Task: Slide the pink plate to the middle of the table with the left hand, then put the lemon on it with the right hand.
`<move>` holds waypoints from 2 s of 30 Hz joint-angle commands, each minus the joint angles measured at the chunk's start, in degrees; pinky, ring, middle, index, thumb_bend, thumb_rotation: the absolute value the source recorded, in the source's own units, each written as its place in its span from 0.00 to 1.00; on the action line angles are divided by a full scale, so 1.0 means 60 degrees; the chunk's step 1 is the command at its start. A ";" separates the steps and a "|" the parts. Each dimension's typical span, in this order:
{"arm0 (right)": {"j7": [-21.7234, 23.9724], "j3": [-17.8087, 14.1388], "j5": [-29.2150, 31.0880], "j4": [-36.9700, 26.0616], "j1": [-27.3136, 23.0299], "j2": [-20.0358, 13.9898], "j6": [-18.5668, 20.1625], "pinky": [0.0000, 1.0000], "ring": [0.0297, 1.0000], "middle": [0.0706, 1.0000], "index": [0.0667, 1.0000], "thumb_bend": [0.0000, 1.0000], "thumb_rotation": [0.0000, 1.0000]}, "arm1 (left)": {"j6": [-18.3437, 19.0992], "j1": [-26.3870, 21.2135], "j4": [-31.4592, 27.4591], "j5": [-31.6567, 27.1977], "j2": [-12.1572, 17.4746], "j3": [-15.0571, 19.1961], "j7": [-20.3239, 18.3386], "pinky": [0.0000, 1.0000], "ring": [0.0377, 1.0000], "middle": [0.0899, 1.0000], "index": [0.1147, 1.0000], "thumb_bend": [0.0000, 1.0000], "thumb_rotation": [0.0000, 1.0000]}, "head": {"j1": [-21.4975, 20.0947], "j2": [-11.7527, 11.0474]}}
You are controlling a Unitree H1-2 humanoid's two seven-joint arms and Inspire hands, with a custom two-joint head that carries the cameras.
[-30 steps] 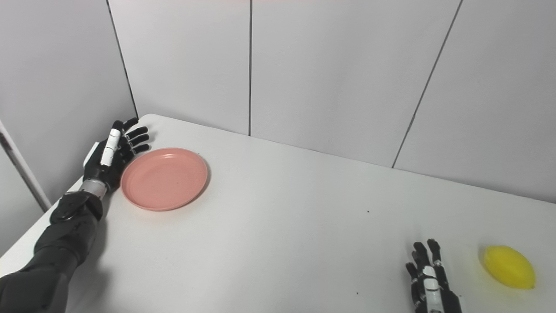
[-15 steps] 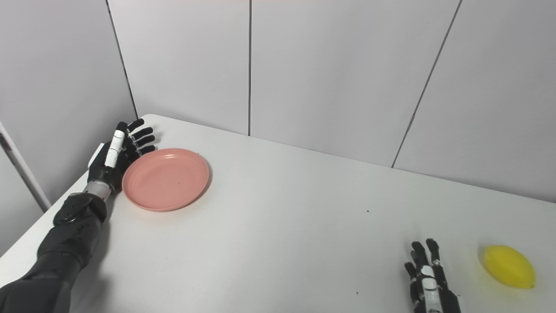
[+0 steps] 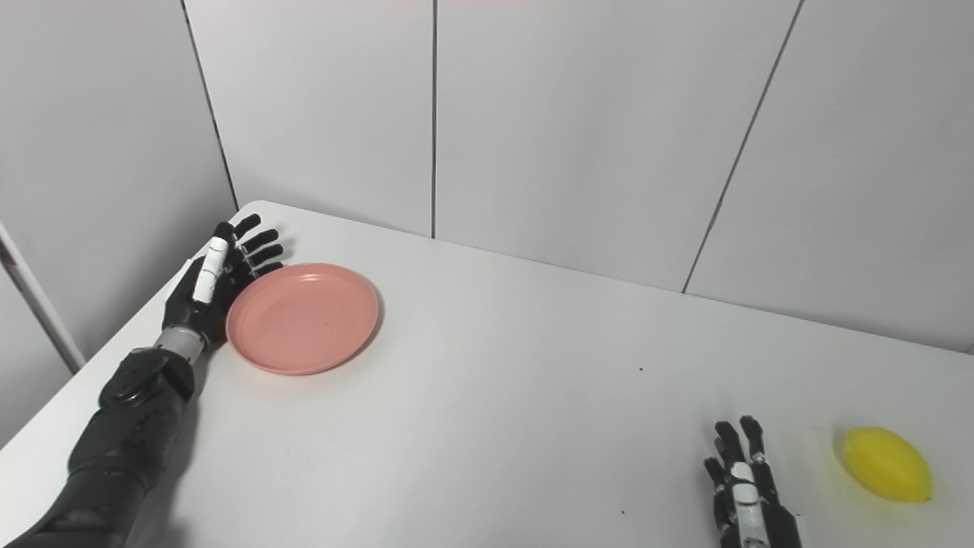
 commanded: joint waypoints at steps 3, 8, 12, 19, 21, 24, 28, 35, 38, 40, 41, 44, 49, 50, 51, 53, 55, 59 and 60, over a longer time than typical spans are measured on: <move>0.0066 0.0144 0.0102 0.0496 0.0324 0.0226 -0.0231 1.00 1.00 0.94 0.98 0.60 0.74 | 0.0586 0.0112 -0.0806 0.0042 -0.0158 -0.0124 0.0282 0.79 0.81 0.78 0.79 0.81 0.77 | -0.0009 0.0023; -0.0023 0.0168 -0.0015 0.0456 0.0325 0.0247 -0.0222 1.00 1.00 0.93 0.98 0.61 0.74 | 0.0851 0.0230 -0.1277 0.0307 -0.0253 -0.0325 0.0626 0.76 0.79 0.75 0.82 0.80 0.78 | -0.0023 0.0024; 0.0010 0.0184 -0.0025 0.0463 0.0316 0.0236 -0.0239 1.00 1.00 0.94 0.98 0.62 0.75 | 0.1070 0.0249 -0.1524 0.0396 -0.0348 -0.0445 0.0850 0.74 0.76 0.73 0.84 0.81 0.78 | -0.0026 0.0020; 0.0008 0.0193 -0.0030 0.0387 0.0337 0.0273 -0.0242 1.00 1.00 0.93 0.98 0.61 0.73 | 0.1467 0.0429 -0.2249 0.0556 -0.0571 -0.0613 0.1105 0.72 0.77 0.73 0.80 0.80 0.78 | -0.0061 0.0047; 0.0051 0.0190 0.0000 0.0429 0.0335 0.0261 -0.0288 1.00 1.00 0.94 0.98 0.61 0.73 | 0.1542 0.0472 -0.2413 0.0605 -0.0669 -0.0664 0.1194 0.73 0.77 0.74 0.80 0.79 0.78 | -0.0060 0.0056; 0.0020 0.0182 -0.0028 0.0430 0.0343 0.0265 -0.0278 1.00 1.00 0.94 0.98 0.62 0.73 | 0.1659 0.0513 -0.2576 0.0679 -0.0838 -0.0734 0.1339 0.75 0.78 0.75 0.77 0.78 0.77 | -0.0064 0.0072; 0.0046 0.0164 0.0045 0.0436 0.0339 0.0272 -0.0267 1.00 1.00 0.93 0.98 0.64 0.72 | 0.1777 0.0525 -0.2613 0.0708 -0.1078 -0.0766 0.1593 0.75 0.76 0.73 0.76 0.76 0.76 | -0.0077 0.0081; 0.0040 0.0166 0.0076 0.0371 0.0362 0.0281 -0.0212 1.00 1.00 0.93 0.98 0.65 0.71 | 0.1598 0.0526 -0.2420 0.0705 -0.1368 -0.0861 0.1670 0.70 0.77 0.75 0.78 0.72 0.76 | -0.0097 0.0126; -0.0024 0.0186 -0.0030 0.0333 0.0373 0.0289 -0.0239 1.00 1.00 0.92 0.97 0.65 0.72 | 0.1535 0.0534 -0.2326 0.0690 -0.1468 -0.0870 0.1663 0.71 0.78 0.76 0.79 0.71 0.76 | -0.0107 0.0135; -0.0011 0.0192 -0.0046 0.0341 0.0375 0.0286 -0.0280 1.00 0.99 0.92 0.97 0.66 0.72 | 0.1467 0.0534 -0.2211 0.0709 -0.1521 -0.0894 0.1651 0.72 0.78 0.76 0.79 0.71 0.75 | -0.0119 0.0139; 0.0003 0.0196 -0.0050 0.0336 0.0378 0.0283 -0.0292 1.00 0.99 0.92 0.97 0.66 0.71 | 0.1472 0.0532 -0.2170 0.0699 -0.1555 -0.0893 0.1666 0.73 0.78 0.76 0.80 0.71 0.75 | -0.0119 0.0139; 0.0030 0.0201 -0.0019 0.0295 0.0380 0.0277 -0.0249 1.00 1.00 0.92 0.97 0.66 0.71 | 0.1474 0.0530 -0.2066 0.0599 -0.1644 -0.0882 0.1630 0.74 0.78 0.76 0.81 0.71 0.74 | -0.0145 0.0164; 0.0038 0.0189 -0.0020 0.0334 0.0384 0.0272 -0.0295 1.00 1.00 0.92 0.97 0.65 0.71 | 0.1515 0.0514 -0.1875 0.0482 -0.1787 -0.0863 0.1579 0.75 0.78 0.75 0.80 0.73 0.73 | -0.0155 0.0188; 0.0042 0.0189 -0.0013 0.0335 0.0385 0.0274 -0.0298 1.00 1.00 0.92 0.97 0.65 0.71 | 0.1578 0.0513 -0.1864 0.0402 -0.1819 -0.0840 0.1528 0.76 0.78 0.75 0.81 0.73 0.73 | -0.0166 0.0203; 0.0039 0.0187 -0.0007 0.0335 0.0385 0.0279 -0.0292 1.00 1.00 0.92 0.97 0.65 0.71 | 0.1623 0.0517 -0.1866 0.0333 -0.1851 -0.0819 0.1489 0.79 0.80 0.76 0.82 0.72 0.72 | -0.0166 0.0203; 0.0031 0.0183 -0.0006 0.0338 0.0383 0.0289 -0.0289 1.00 1.00 0.92 0.97 0.65 0.71 | 0.1643 0.0527 -0.1863 0.0280 -0.1891 -0.0814 0.1470 0.81 0.80 0.76 0.82 0.71 0.71 | -0.0193 0.0219; 0.0032 0.0174 -0.0002 0.0372 0.0372 0.0298 -0.0320 1.00 1.00 0.92 0.97 0.65 0.70 | 0.1580 0.0537 -0.1831 0.0324 -0.1916 -0.0862 0.1468 0.80 0.79 0.75 0.82 0.70 0.71 | -0.0200 0.0222; 0.0033 0.0163 0.0036 0.0378 0.0364 0.0320 -0.0290 1.00 1.00 0.92 0.97 0.67 0.69 | 0.1351 0.0509 -0.1616 0.0561 -0.1939 -0.1028 0.1479 0.77 0.79 0.75 0.83 0.71 0.73 | -0.0199 0.0224; 0.0030 0.0168 0.0025 0.0370 0.0367 0.0323 -0.0299 1.00 1.00 0.92 0.97 0.66 0.70 | 0.1326 0.0500 -0.1587 0.0625 -0.1960 -0.1056 0.1531 0.74 0.77 0.74 0.82 0.74 0.73 | -0.0199 0.0224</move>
